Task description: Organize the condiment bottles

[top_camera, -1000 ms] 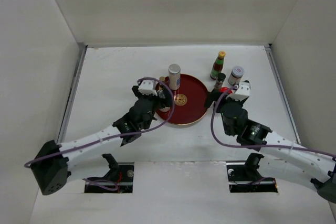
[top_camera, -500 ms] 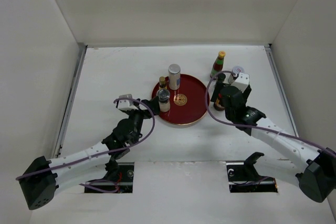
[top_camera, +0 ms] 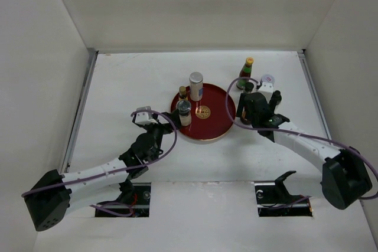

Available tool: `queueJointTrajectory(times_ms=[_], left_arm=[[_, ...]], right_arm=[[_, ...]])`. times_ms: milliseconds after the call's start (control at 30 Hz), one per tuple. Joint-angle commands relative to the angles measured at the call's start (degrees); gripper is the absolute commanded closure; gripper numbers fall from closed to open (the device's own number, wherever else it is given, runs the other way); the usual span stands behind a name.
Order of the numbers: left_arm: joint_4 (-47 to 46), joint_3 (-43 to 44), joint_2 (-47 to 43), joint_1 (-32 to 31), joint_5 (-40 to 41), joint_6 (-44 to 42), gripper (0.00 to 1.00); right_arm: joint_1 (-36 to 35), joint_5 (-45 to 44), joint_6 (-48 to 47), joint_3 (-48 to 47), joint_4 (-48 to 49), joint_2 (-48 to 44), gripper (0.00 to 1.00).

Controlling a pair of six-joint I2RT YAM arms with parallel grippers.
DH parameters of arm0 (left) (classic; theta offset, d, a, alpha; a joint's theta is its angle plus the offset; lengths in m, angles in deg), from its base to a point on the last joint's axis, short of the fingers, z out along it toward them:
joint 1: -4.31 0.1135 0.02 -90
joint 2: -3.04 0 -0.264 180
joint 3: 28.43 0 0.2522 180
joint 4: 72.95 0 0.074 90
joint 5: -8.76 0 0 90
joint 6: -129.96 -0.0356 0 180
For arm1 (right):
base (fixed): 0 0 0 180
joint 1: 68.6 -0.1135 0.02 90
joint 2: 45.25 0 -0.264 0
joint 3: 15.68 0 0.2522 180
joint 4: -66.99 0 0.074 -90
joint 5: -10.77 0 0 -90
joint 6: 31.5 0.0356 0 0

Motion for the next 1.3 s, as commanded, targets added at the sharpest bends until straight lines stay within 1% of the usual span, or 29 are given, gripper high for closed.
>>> queueJointTrajectory(times_ms=[0,100,133,200,233,267,333,367,400,467,600,700,867,1000,1100,1267], left_arm=[[-3.19,0.11,-0.34,0.74,0.81,0.61,0.00],[-3.19,0.02,-0.25,0.74,0.72,0.61,0.00],[-3.19,0.02,-0.07,0.83,0.63,0.61,0.00],[-3.45,0.28,0.63,0.83,0.37,0.53,0.00],[-3.54,0.37,0.89,0.66,0.19,0.53,0.00],[-3.54,0.54,0.98,0.31,0.10,0.44,0.00],[-3.54,0.63,1.42,0.04,-0.07,0.44,0.00],[-3.63,0.72,1.86,0.04,-0.07,0.44,0.00],[-3.89,0.72,2.30,0.04,-0.07,0.44,0.00],[-4.33,0.72,2.74,0.13,-0.07,0.35,0.00],[-4.33,0.46,1.78,0.48,-0.16,0.26,0.00],[-4.33,0.46,1.51,0.48,-0.34,0.17,0.00],[-4.33,0.19,0.89,0.83,-0.43,0.26,0.00],[-4.33,-0.33,-0.68,0.92,-0.16,0.26,0.00],[-4.42,-0.77,-1.04,1.88,0.01,0.70,0.00],[-4.51,-1.74,-1.92,2.85,1.50,1.40,0.00]], right_arm=[[0.50,1.40,-1.23,-3.02,4.06,2.96,0.00],[0.32,-0.27,-1.41,-2.93,6.95,4.29,0.00],[0.15,-1.06,-1.84,-2.84,8.18,4.29,0.04],[0.15,-3.07,-2.64,-2.49,10.47,4.03,0.16],[-0.12,-3.96,-3.25,-2.49,11.44,3.76,0.20],[-0.47,-4.66,-4.13,-2.49,12.14,3.76,0.21],[-0.65,-5.28,-5.45,-3.28,12.41,4.02,0.17],[-0.73,-4.85,-5.71,-3.80,11.98,4.37,0.18],[-0.73,-4.15,-5.80,-4.07,11.71,4.46,0.20],[-0.47,-2.57,-5.37,-4.16,11.79,4.38,0.31],[-0.38,-1.15,-5.28,-4.69,10.39,4.29,0.40],[-0.38,-1.50,-5.28,-4.78,10.13,2.89,0.42],[-1.17,-3.35,-6.42,-6.88,9.16,-3.08,0.43],[-5.12,-3.52,-7.03,-11.27,7.14,-5.38,0.43],[-8.54,-3.00,-6.60,-13.82,8.36,-3.63,0.43],[-13.12,-1.51,-6.33,-18.74,13.90,5.15,0.43]])
